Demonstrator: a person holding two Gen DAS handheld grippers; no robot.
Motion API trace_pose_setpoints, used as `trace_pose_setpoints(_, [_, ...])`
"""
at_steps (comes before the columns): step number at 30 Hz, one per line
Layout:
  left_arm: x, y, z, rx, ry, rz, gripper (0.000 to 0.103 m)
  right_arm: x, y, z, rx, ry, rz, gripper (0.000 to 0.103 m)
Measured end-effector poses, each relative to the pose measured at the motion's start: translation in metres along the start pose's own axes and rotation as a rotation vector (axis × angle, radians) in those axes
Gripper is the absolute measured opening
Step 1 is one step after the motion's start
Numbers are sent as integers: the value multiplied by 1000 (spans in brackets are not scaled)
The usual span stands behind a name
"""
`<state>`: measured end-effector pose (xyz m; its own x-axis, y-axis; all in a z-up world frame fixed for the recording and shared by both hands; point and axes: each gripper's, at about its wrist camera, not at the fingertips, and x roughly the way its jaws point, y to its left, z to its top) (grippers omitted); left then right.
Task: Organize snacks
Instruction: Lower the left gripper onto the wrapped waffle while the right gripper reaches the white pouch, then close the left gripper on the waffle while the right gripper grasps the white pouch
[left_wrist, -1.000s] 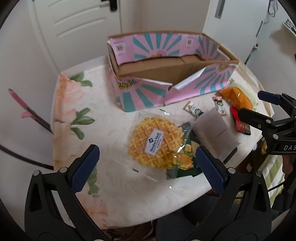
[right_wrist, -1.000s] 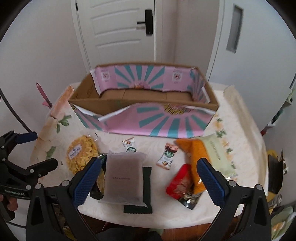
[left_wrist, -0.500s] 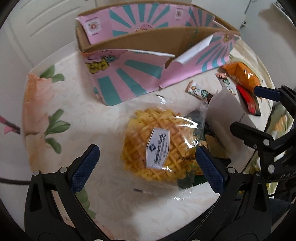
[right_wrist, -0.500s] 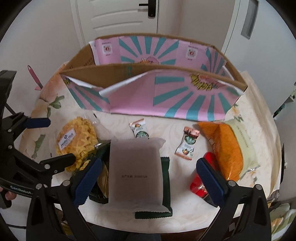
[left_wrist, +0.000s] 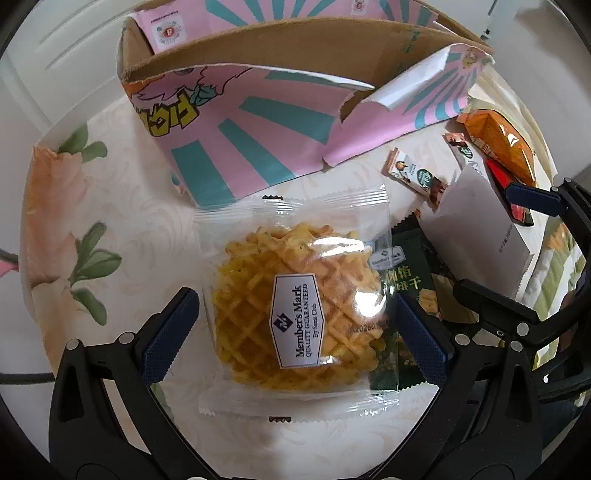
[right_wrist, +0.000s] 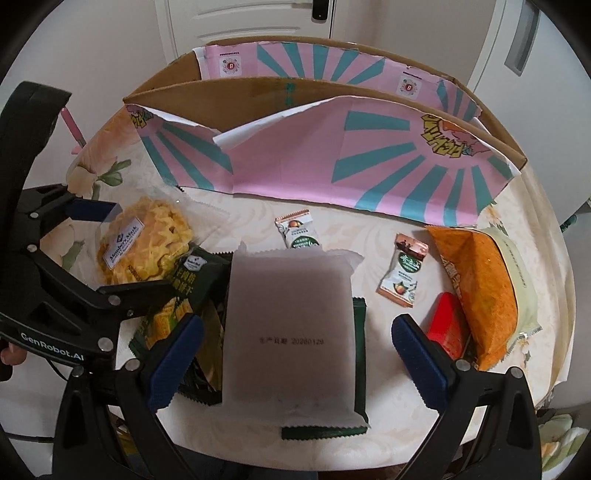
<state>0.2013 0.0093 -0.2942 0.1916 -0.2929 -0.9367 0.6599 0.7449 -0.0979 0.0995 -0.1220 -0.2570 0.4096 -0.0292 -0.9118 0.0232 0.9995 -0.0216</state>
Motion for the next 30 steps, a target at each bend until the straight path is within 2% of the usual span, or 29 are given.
trace_pose_setpoints(3, [1, 4, 1, -10, 3, -14, 101, 3, 0, 1, 4, -5, 10, 98])
trace_pose_setpoints(5, [2, 7, 3, -31, 5, -53, 92, 5, 1, 3, -1, -2, 9, 93])
trace_pose_setpoints(7, [2, 9, 3, -49, 3, -71, 88, 9, 1, 2, -13, 7, 6, 89])
trace_pose_setpoints(10, [1, 7, 4, -65, -3, -68, 84, 14, 2, 3, -19, 16, 18, 81])
trace_pose_setpoints(12, [1, 8, 5, -76, -4, -70, 82, 17, 5, 0, -19, 11, 32, 70])
trace_pose_setpoints(16, [-2, 11, 1, -96, -10, -72, 79, 19, 11, -4, -26, 7, 44, 60])
trace_pose_setpoints(21, [-16, 18, -5, -114, -22, -73, 78, 20, 7, -1, -22, 8, 57, 58])
trace_pose_setpoints(30, [-46, 13, -3, -140, -61, -65, 78, -4, -9, 4, -10, -15, 63, 57])
